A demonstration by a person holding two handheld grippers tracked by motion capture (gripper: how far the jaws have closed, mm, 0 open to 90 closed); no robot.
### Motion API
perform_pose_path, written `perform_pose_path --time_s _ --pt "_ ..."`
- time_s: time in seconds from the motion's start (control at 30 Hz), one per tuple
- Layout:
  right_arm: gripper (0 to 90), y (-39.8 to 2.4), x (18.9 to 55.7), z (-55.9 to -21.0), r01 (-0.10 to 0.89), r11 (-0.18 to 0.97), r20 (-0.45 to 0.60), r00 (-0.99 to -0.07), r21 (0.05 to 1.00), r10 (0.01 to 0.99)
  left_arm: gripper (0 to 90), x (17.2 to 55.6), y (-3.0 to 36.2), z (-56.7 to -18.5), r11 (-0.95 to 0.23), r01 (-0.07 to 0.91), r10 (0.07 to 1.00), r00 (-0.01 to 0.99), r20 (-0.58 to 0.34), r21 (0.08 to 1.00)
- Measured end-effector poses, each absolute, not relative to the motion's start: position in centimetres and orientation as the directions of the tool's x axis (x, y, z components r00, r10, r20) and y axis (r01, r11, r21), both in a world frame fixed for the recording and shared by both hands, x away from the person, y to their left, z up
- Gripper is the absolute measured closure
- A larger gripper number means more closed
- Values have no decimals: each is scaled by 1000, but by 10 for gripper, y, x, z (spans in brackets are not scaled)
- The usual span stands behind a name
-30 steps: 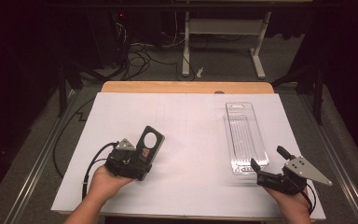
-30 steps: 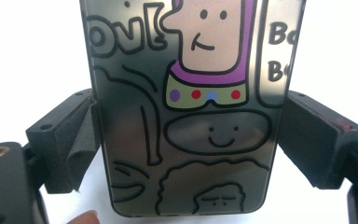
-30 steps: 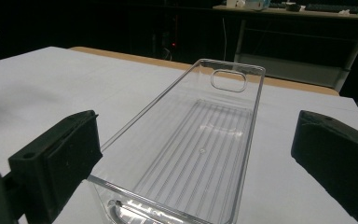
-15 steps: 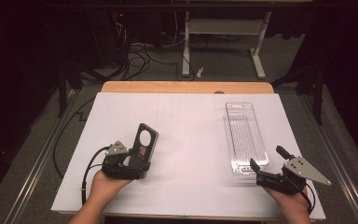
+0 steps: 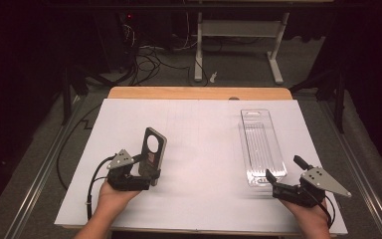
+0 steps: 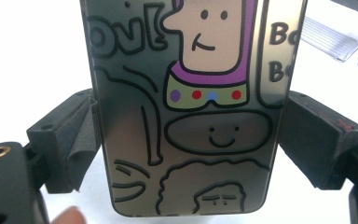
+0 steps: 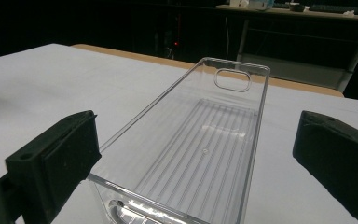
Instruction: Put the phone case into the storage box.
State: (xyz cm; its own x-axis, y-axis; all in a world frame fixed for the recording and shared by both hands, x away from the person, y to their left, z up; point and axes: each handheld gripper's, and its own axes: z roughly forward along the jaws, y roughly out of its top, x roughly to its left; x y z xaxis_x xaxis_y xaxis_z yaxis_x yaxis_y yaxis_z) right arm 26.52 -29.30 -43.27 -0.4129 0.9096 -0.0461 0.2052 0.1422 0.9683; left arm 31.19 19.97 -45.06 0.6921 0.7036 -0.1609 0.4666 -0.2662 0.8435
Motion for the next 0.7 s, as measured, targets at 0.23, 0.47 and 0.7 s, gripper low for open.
perform_pose_path --time_s 0.23,0.47,0.7 --pt "7 -291 267 -434 208 145 -48 -415 967 909 132 311 198 -445 -234 425 683 712 -163 874" --pt "6 -289 267 -434 201 148 -50 -423 968 905 132 311 199 -442 -205 402 664 727 -175 892" --pt "6 -283 268 -432 198 154 -55 -434 968 899 133 313 190 -432 -245 346 611 780 -133 906"
